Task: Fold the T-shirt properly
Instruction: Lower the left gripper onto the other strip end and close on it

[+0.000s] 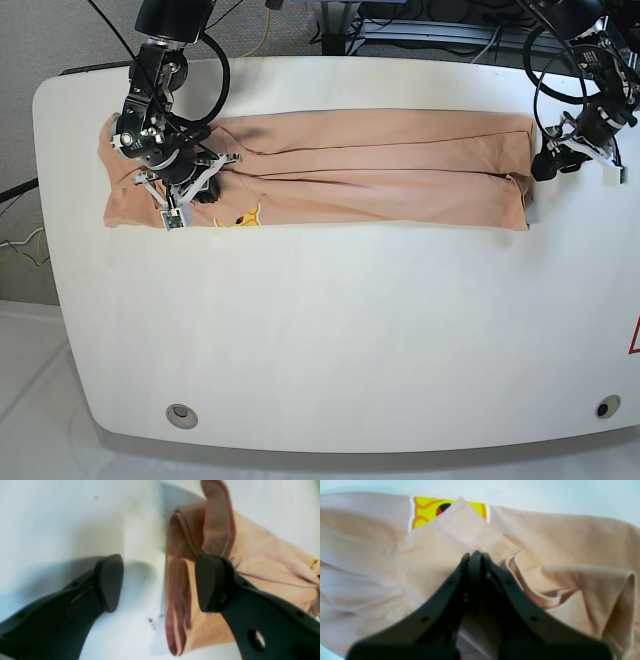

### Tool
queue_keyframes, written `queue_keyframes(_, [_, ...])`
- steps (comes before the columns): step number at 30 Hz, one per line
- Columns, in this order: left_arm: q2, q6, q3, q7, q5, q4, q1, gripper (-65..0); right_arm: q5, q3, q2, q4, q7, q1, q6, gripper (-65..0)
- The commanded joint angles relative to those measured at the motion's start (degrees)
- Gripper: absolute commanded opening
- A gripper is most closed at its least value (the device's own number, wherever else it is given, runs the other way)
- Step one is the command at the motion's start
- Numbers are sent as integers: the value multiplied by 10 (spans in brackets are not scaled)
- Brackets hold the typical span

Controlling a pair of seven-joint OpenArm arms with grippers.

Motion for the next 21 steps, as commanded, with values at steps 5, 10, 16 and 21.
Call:
queue_keyframes(5, [-7, -2, 34, -17, -3, 1, -3, -235, -52, 1, 4, -8, -69, -14, -10, -650])
queue_keyframes(10, [-6, -2, 60, -28, -3, 1, -2, -235, -52, 1, 4, -8, -69, -14, -10, -650])
queue_keyframes(16, [10, -2, 72, -29, 0, 1, -2, -235, -52, 0, 4, -8, -69, -14, -10, -650])
queue_keyframes(21, [15, -2, 90, -29, 1, 1, -2, -236, -52, 0, 4, -8, -69, -14, -10, -650])
